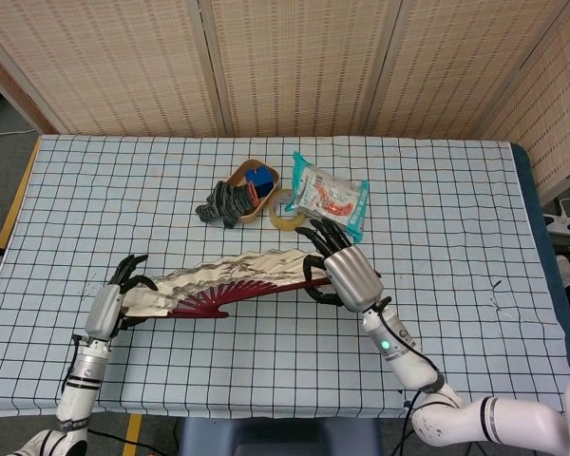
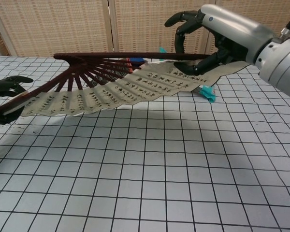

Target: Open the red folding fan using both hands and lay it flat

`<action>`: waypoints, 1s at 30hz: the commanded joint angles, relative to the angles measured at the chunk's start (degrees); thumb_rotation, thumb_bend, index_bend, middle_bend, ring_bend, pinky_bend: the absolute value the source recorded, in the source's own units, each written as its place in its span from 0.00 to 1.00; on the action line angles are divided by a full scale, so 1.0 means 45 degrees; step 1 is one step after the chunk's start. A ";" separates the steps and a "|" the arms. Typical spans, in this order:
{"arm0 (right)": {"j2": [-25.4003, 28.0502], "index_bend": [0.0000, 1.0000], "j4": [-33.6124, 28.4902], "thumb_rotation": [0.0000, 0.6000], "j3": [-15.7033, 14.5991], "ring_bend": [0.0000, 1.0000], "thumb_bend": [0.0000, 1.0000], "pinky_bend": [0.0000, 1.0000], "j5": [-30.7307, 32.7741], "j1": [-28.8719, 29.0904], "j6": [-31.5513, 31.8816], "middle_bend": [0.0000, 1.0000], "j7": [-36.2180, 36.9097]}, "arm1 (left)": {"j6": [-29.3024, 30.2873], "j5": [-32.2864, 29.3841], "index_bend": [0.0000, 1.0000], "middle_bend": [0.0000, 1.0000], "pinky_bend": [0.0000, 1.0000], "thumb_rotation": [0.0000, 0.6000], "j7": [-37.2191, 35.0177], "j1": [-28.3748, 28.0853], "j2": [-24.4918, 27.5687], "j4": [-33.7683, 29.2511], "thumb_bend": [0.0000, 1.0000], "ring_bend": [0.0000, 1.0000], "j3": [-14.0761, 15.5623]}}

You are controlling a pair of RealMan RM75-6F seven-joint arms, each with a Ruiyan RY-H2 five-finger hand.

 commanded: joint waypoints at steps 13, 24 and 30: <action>0.0974 0.30 -0.0263 1.00 -0.2028 0.00 0.40 0.00 -0.2013 -0.1031 0.0105 0.06 -0.1266 | 0.0850 0.1915 0.00 0.00 0.16 1.00 0.1156 -0.0067 -0.1221 0.4880 0.47 0.00 0.1673; 0.2510 0.00 -0.1485 1.00 -0.3285 0.00 0.25 0.00 -0.1168 -0.1233 -0.1960 0.00 -0.4088 | -0.0245 0.2961 0.00 0.00 0.11 1.00 -0.5292 -0.0612 0.0444 0.4490 0.46 0.00 0.3472; 0.3591 0.00 -0.2564 1.00 -0.3669 0.00 0.15 0.00 0.1669 -0.1025 -0.3398 0.00 -0.7438 | -0.0524 0.2781 0.00 0.00 0.12 1.00 -1.0278 -0.0849 0.1996 0.3710 0.46 0.00 0.3743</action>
